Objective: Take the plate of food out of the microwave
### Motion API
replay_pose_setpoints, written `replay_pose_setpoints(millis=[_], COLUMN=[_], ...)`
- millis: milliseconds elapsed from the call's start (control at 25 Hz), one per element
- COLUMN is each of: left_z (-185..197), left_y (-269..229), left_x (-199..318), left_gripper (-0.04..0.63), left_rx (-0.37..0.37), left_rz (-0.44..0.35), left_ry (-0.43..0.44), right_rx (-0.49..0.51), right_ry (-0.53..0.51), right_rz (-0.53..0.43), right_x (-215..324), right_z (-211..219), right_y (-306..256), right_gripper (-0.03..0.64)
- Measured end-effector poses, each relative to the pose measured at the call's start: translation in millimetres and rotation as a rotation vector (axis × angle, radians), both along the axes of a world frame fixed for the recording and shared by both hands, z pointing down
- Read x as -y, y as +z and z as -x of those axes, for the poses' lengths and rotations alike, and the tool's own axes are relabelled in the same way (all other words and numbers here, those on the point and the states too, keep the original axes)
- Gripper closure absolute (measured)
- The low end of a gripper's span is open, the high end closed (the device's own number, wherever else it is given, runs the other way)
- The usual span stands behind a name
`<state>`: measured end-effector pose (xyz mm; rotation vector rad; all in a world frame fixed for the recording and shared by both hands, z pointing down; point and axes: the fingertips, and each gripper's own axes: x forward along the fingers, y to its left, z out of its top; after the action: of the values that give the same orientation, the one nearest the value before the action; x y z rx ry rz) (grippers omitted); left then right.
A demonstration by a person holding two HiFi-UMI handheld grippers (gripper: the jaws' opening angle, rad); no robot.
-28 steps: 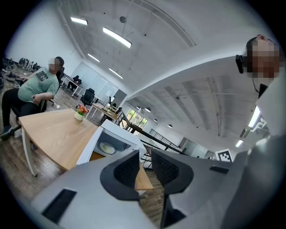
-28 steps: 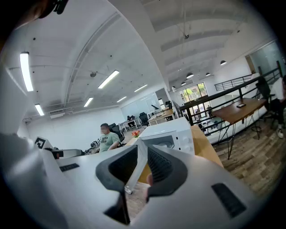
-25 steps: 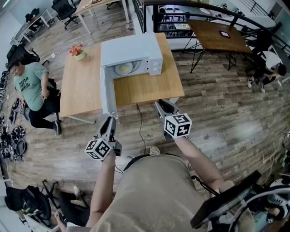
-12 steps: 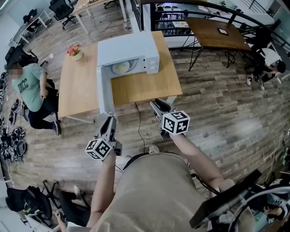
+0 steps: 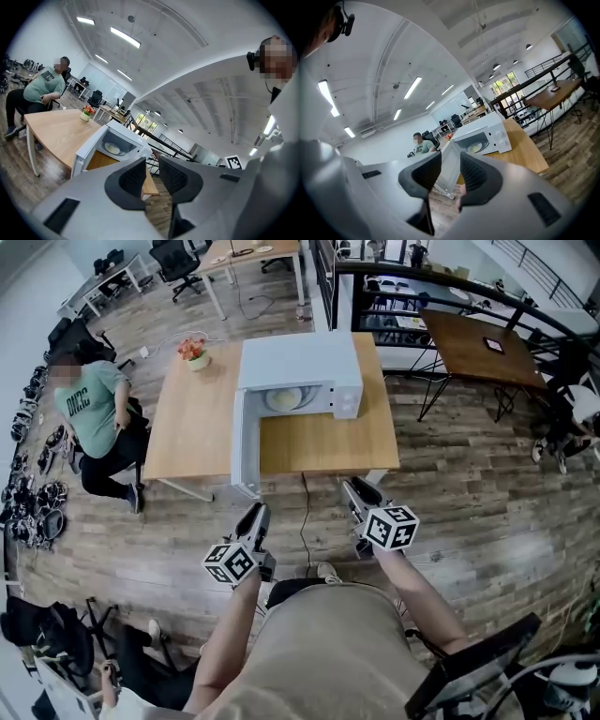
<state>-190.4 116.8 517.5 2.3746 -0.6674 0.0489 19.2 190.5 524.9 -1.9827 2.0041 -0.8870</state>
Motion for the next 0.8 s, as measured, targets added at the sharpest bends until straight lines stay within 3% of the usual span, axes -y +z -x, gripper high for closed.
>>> replay_pose_setpoints(millis=[280,800], left_z=[-1,0], left_y=[5,-5], left_x=[-9,-22], left_gripper=[0.512,0.512], left_rx=[-0.005,-0.007], left_rz=[0.029,0.003], left_ry=[-0.007,-0.029], right_rx=[0.010,0.085], right_ry=[0.015,0.044], right_rz=[0.012,0.002], right_x=[-4,-15], right_z=[-7,-8], right_y=[0,-7], right_gripper=[0.506,0.506])
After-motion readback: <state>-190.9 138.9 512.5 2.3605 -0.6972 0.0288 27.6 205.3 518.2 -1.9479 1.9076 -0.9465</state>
